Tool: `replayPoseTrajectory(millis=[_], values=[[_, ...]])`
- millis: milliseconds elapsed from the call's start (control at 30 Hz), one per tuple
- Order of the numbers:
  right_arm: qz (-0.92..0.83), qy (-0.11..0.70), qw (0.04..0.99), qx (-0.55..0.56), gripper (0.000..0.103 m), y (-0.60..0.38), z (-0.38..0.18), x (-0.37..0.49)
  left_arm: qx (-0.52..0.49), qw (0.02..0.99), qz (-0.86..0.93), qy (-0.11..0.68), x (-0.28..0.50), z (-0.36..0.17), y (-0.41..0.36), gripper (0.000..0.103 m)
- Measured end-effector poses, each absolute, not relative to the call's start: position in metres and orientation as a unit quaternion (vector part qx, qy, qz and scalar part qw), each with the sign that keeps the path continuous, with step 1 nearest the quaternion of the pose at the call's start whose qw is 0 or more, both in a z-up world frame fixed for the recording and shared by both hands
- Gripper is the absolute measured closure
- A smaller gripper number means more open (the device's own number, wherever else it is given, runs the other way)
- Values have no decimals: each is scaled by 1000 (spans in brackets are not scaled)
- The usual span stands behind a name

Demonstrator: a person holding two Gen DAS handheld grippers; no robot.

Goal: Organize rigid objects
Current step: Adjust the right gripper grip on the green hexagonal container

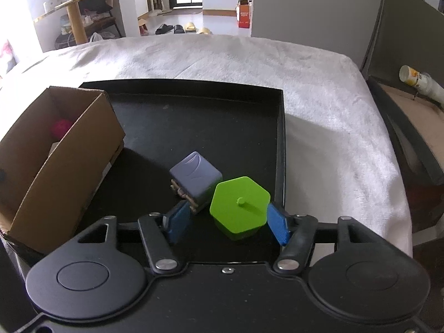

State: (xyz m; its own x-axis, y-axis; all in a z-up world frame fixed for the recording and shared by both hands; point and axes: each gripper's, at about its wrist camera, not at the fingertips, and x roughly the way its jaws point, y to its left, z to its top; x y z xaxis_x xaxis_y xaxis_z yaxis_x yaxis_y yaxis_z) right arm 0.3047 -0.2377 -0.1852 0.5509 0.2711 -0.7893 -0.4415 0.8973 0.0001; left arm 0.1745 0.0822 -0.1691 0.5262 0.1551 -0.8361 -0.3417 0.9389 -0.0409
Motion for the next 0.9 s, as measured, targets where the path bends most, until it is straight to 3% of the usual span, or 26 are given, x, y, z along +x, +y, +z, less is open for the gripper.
replayPoseTrajectory(millis=[333, 400, 467, 500, 700, 767, 800, 900], values=[[184, 450, 867, -112, 43, -228, -197, 323, -110, 868, 140, 463, 174, -170, 85, 91], [176, 448, 868, -123, 53, -225, -196, 325, -112, 869, 140, 462, 174, -169, 86, 91], [181, 448, 867, -125, 73, -222, -193, 326, -115, 869, 138, 461, 174, -169, 87, 91], [182, 447, 866, -127, 74, -221, -191, 326, -115, 869, 139, 460, 174, -169, 87, 91], [177, 455, 862, -138, 72, -222, -190, 322, -117, 870, 134, 459, 172, -168, 88, 91], [177, 458, 861, -135, 65, -224, -192, 322, -120, 871, 132, 458, 171, -168, 88, 91], [177, 458, 861, -133, 56, -225, -192, 321, -122, 871, 132, 457, 171, -168, 89, 91], [170, 463, 860, -133, 48, -227, -193, 324, -123, 872, 131, 456, 172, -168, 89, 91]])
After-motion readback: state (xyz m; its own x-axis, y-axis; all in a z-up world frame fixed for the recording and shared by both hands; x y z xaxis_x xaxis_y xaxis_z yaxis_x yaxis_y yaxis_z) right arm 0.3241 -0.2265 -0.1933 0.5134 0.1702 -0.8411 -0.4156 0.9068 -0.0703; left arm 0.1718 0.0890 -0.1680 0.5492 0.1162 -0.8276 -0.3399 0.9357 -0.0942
